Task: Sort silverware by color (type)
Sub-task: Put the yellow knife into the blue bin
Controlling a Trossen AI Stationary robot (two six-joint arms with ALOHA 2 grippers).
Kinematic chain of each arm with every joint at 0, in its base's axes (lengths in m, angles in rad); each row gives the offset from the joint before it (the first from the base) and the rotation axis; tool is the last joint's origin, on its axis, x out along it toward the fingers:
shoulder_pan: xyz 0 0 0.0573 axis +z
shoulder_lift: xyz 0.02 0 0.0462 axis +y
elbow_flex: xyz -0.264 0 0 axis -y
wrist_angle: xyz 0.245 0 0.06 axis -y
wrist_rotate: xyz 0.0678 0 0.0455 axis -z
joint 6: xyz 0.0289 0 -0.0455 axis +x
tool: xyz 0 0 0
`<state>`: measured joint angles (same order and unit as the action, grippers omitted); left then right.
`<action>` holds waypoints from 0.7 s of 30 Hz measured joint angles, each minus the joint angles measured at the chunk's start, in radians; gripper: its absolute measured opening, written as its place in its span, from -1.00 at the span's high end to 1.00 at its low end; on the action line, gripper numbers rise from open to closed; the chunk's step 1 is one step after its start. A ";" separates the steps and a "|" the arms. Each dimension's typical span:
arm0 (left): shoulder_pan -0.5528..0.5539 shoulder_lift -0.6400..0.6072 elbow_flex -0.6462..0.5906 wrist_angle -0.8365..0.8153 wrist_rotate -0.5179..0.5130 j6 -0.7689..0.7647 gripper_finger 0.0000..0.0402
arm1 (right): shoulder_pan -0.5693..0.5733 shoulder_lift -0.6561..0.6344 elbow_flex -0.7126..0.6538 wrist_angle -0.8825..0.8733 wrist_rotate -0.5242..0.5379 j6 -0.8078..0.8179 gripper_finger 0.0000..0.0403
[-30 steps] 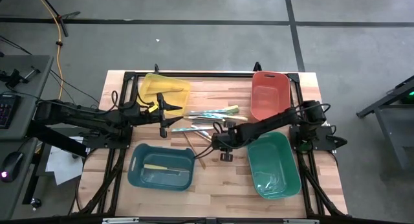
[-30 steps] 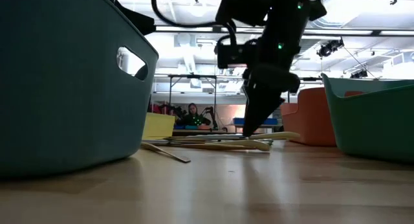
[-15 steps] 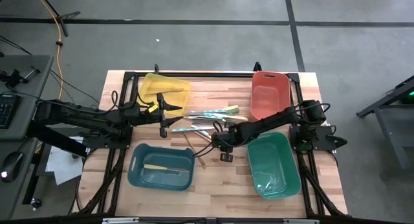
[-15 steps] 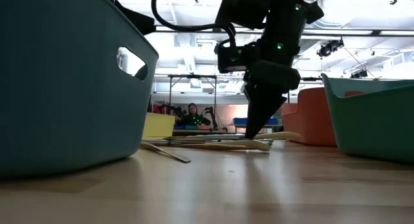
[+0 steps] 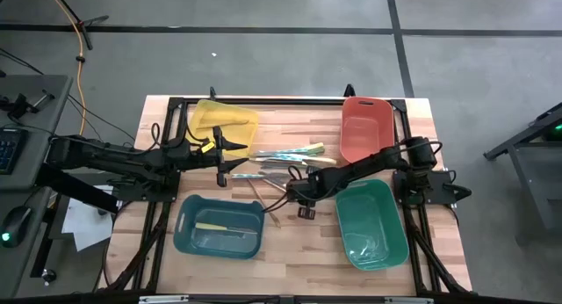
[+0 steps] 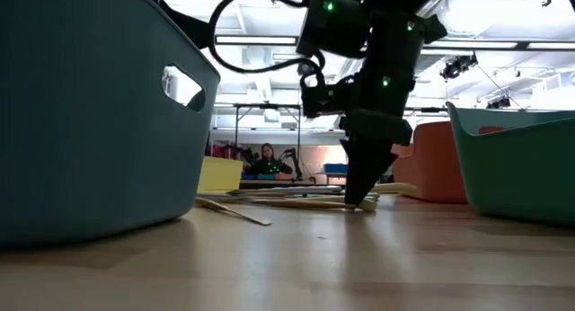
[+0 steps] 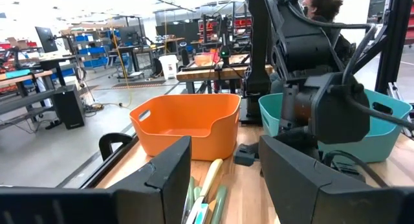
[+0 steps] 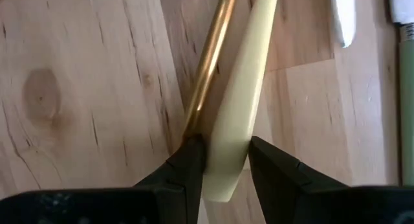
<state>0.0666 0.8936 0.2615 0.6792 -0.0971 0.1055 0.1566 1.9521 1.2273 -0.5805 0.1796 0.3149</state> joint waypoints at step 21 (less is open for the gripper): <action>-0.002 0.000 0.000 0.006 0.000 0.000 0.15 | -0.032 0.003 0.002 -0.020 -0.041 -0.001 0.71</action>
<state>0.0650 0.8936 0.2615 0.6853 -0.0967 0.1055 0.1243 1.9553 1.2293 -0.6001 0.1389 0.3138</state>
